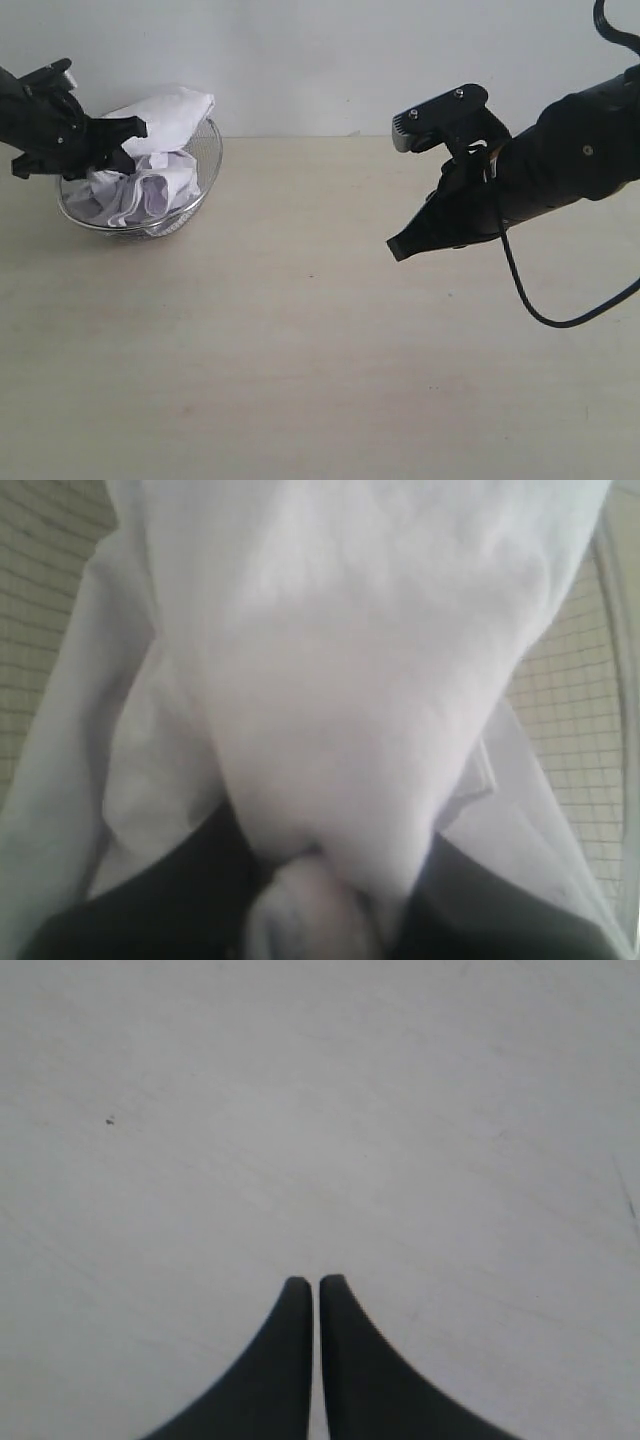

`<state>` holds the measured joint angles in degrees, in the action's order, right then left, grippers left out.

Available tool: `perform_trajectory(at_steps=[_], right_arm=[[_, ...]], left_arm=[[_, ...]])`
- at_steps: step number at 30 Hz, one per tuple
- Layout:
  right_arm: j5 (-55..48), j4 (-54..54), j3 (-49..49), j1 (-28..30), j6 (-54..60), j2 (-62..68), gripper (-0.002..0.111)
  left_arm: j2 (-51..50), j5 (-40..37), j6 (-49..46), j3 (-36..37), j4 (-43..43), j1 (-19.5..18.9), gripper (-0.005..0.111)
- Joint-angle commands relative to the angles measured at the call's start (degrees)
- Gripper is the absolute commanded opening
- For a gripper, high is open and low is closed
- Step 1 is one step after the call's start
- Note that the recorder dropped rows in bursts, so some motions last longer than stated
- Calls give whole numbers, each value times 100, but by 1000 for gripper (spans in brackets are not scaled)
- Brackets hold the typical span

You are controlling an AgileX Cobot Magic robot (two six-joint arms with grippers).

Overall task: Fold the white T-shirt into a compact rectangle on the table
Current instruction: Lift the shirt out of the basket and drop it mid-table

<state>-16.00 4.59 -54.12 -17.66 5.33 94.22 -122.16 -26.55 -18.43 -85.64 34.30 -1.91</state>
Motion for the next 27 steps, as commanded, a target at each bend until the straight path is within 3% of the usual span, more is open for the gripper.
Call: perform_trajectory(at_steps=[1, 6, 11, 16, 27], right_arm=[[8, 14, -34, -5, 20, -14, 0], [8, 14, -34, -5, 20, -14, 0], [31, 14, -34, -5, 34, -14, 0], [279, 14, -34, -5, 34, -14, 0], [290, 37, -34, 285, -154, -169, 0]], left_arm=[[414, -166, -699, -39, 259, 13, 5], [987, -140, -1500, -39, 930, 96, 5], [1766, 146, -1832, -39, 1049, 145, 5], [2433, -168, -2106, -39, 1439, 208, 5], [2897, -988, -2248, -39, 1640, 1106, 5]])
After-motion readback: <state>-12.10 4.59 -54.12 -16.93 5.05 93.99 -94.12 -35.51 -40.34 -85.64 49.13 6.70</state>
